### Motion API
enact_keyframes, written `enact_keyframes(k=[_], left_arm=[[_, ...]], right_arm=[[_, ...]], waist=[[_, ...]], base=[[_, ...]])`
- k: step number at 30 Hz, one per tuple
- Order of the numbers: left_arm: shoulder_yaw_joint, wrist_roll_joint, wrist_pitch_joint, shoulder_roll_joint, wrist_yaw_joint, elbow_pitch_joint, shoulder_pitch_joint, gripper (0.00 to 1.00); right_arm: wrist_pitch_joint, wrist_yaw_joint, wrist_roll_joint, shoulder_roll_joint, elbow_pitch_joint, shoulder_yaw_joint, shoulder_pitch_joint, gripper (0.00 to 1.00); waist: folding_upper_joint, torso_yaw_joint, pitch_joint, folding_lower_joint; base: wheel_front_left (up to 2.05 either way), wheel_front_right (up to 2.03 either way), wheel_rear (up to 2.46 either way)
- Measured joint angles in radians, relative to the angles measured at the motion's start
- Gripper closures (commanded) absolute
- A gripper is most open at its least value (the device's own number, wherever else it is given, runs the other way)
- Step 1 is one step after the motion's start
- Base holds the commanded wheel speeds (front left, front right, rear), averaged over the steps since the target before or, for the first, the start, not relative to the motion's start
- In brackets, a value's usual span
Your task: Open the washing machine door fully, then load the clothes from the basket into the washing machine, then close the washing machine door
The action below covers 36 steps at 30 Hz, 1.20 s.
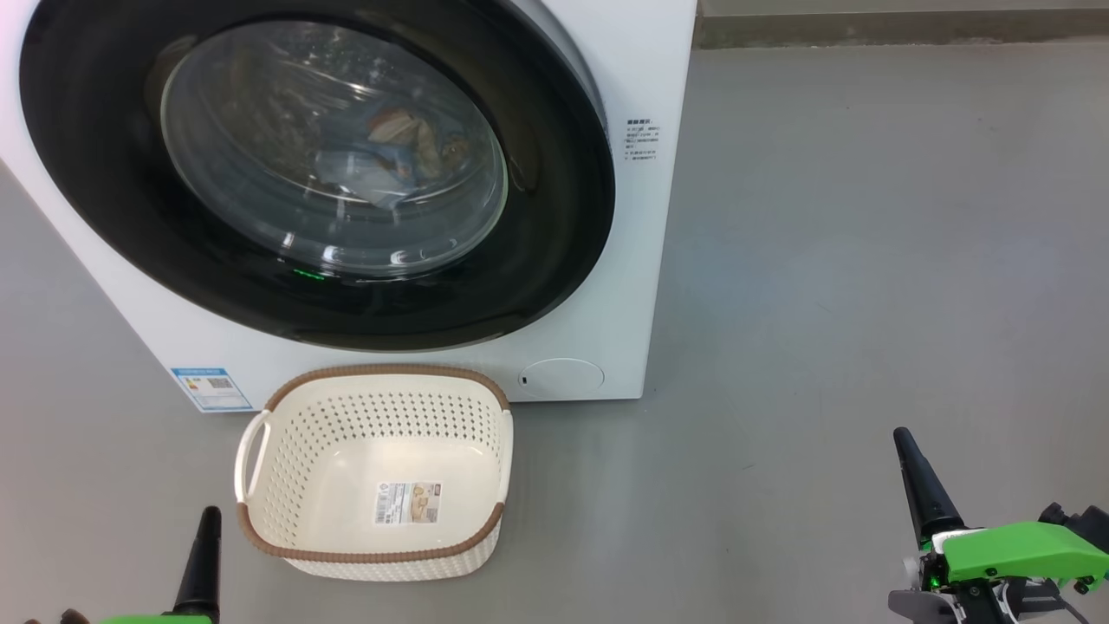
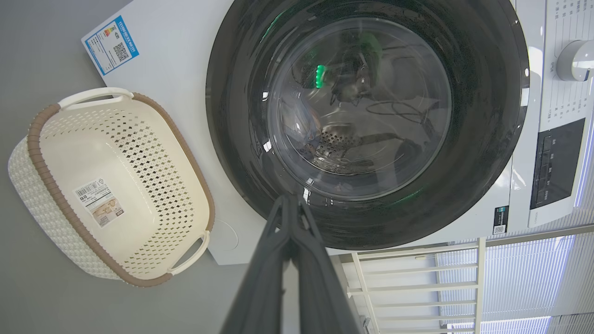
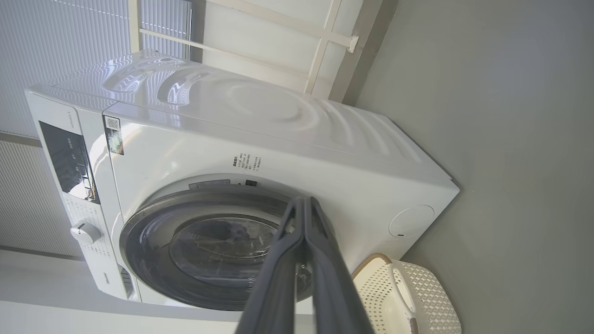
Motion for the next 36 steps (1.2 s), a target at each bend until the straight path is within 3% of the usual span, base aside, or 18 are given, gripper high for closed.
enact_keyframes(k=[23, 36], left_arm=[[0.02, -0.23, 0.061, -0.022, 0.0, -0.014, -0.012, 1.0], [0.022, -0.235, 0.061, -0.022, 0.0, -0.018, -0.02, 1.0]], right_arm=[[0.069, 0.0, 0.195, 0.033, -0.037, -0.049, 0.02, 1.0], [0.069, 0.0, 0.21, 0.035, -0.038, -0.059, 0.02, 1.0]], waist=[[0.0, 0.01, -0.016, 0.0], [-0.0001, 0.01, -0.016, 0.0]], base=[[0.0, 0.0, 0.0], [0.0, 0.0, 0.0]])
